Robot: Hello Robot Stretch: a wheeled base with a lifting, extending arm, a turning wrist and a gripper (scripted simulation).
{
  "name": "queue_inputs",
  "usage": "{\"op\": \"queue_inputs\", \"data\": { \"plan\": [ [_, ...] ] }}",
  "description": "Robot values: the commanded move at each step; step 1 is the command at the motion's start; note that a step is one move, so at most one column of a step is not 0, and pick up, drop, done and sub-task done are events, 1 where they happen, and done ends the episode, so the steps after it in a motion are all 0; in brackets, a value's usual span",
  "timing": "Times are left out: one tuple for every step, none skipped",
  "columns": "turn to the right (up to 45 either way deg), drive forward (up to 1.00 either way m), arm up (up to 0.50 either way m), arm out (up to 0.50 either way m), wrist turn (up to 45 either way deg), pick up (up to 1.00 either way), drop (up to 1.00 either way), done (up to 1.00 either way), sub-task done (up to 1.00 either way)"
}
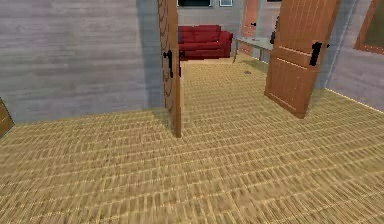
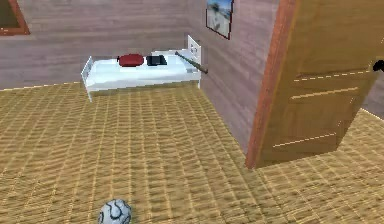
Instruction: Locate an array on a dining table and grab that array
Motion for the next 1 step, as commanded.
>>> {"op": "queue_inputs", "data": {
  "plan": [
    [3.0,0.00,0.00,0.00,0.0,0.00,0.00,0.00,0.00]
  ]
}}
